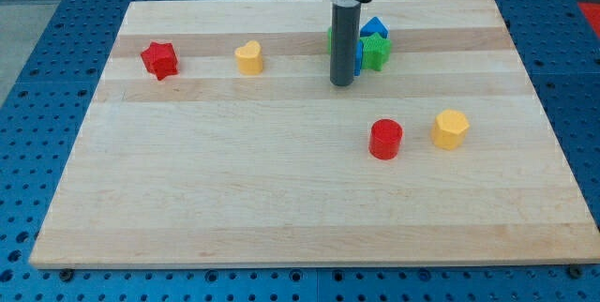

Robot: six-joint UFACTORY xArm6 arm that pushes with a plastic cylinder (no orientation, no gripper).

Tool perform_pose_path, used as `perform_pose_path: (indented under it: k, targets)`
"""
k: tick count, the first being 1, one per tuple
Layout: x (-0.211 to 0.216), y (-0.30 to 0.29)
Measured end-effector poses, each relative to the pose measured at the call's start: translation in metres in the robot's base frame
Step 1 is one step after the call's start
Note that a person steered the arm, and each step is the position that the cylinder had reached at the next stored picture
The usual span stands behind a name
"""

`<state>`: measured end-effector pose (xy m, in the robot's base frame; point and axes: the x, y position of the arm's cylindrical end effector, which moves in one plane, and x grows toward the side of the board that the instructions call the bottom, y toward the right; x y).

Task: Move your arm towards the right center of the board

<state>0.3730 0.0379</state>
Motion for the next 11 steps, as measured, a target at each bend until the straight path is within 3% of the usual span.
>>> perform_pose_path:
  k: [1,2,3,5,6,9,10,11]
  targets:
    - [0.028,-0.066]
    - [0.056,-0.084]
    - [0.056,-0.059]
    - [0.057,-0.103]
    - [0.057,-0.052]
    - [0.06,0.203]
    - [0.074,0.217]
    - [0.074,0.195]
